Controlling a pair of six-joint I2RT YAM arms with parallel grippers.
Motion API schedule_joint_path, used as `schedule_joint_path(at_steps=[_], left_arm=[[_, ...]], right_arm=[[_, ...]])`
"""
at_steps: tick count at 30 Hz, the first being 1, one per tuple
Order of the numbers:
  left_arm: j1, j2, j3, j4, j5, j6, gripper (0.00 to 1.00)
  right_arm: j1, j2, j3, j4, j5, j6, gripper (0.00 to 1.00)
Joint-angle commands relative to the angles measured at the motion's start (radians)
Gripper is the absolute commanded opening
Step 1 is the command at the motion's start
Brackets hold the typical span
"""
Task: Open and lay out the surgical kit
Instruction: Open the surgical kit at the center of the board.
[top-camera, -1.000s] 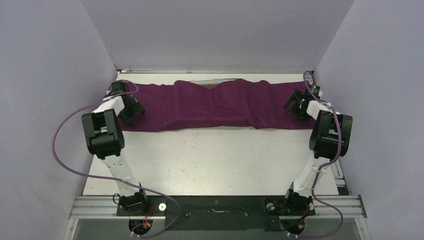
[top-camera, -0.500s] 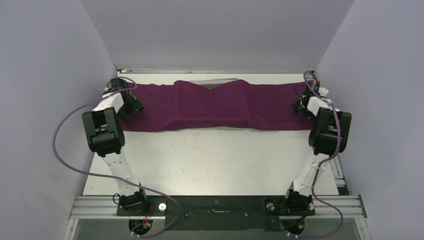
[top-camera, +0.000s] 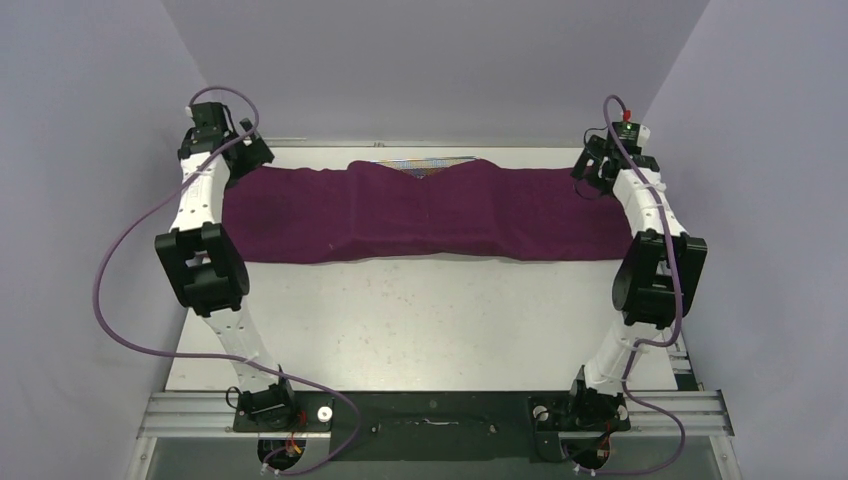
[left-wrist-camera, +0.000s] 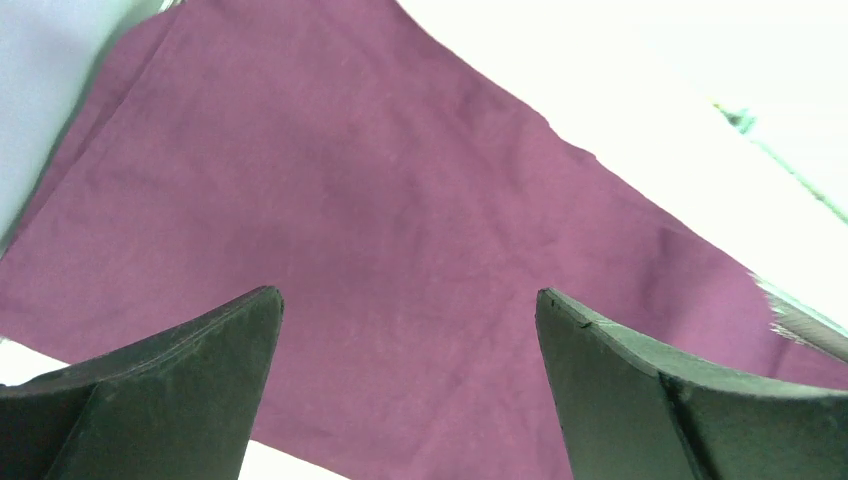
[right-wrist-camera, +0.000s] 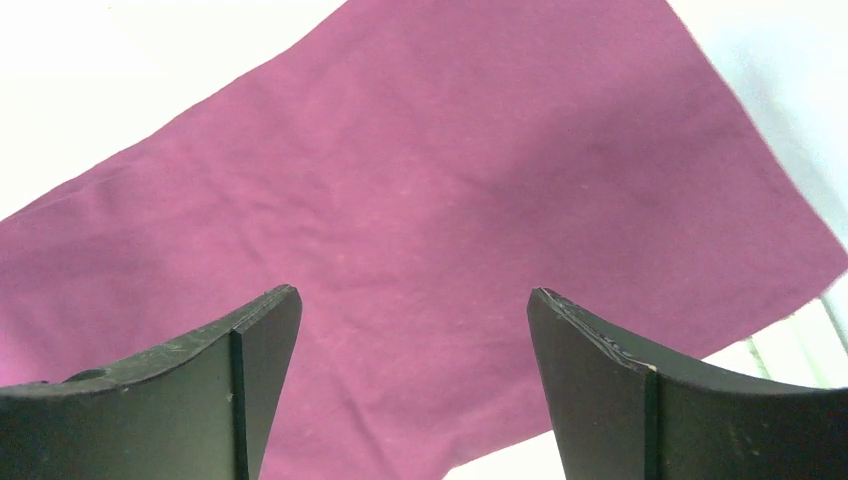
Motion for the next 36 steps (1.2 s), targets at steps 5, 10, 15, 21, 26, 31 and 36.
schedule_joint_path(at_steps=[5, 10, 15, 21, 26, 31, 36], left_arm=[[-0.023, -0.021, 0.106, -0.013, 0.147, -0.044, 0.96], [-0.041, -0.004, 0.048, 0.051, 0.147, -0.082, 0.96], [-0.041, 0.036, -0.021, 0.121, 0.094, -0.134, 0.97], [-0.041, 0.13, -0.022, 0.087, -0.047, -0.135, 0.92], [-0.03, 0.172, -0.051, 0.074, -0.136, -0.122, 0.87], [-0.021, 0.197, -0.069, 0.054, -0.179, -0.125, 0.83], [-0.019, 0.219, -0.085, 0.055, -0.158, -0.14, 0.81]], right_arm=[[0.057, -0.068, 0.029, 0.045, -0.206, 0.103, 0.81], [0.096, -0.004, 0.016, 0.164, -0.26, 0.167, 0.82], [0.173, 0.124, 0.083, 0.229, -0.17, 0.176, 0.81], [0.258, 0.308, 0.247, 0.196, 0.067, 0.144, 0.83], [0.285, 0.407, 0.356, 0.183, 0.104, 0.211, 0.84], [0.291, 0.505, 0.521, 0.04, 0.104, 0.407, 0.73], [0.293, 0.539, 0.543, 0.023, 0.057, 0.55, 0.7]])
